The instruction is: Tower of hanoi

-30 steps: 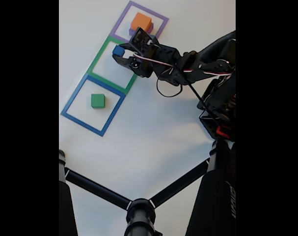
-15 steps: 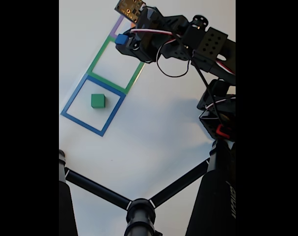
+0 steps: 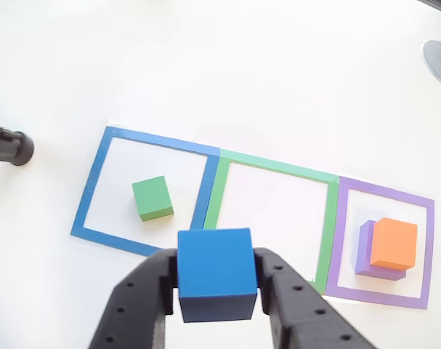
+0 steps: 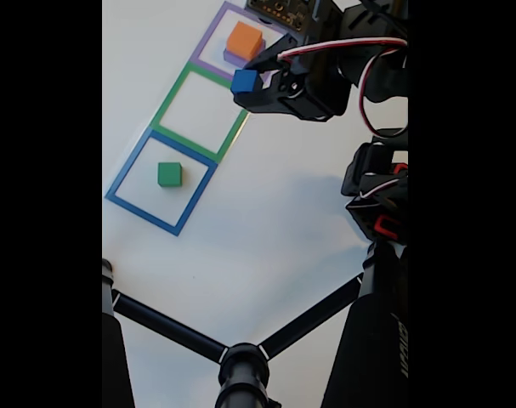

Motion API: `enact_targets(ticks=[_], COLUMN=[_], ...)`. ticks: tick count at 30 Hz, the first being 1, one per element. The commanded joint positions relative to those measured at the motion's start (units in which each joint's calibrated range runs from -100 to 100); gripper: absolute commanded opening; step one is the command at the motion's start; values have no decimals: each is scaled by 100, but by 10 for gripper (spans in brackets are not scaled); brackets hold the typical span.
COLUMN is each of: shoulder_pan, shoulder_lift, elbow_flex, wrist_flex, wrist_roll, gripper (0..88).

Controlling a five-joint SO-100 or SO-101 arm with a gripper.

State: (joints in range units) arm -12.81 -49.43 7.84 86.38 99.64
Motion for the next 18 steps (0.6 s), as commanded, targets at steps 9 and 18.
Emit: enact_targets(ticks=[9, 18], shoulder_pan=[-761, -866], shoulder_lift=[-665, -640], elbow_flex=[2271, 5644], wrist_flex=[-2160, -6095], wrist_roll=[36, 36], gripper=[14, 14])
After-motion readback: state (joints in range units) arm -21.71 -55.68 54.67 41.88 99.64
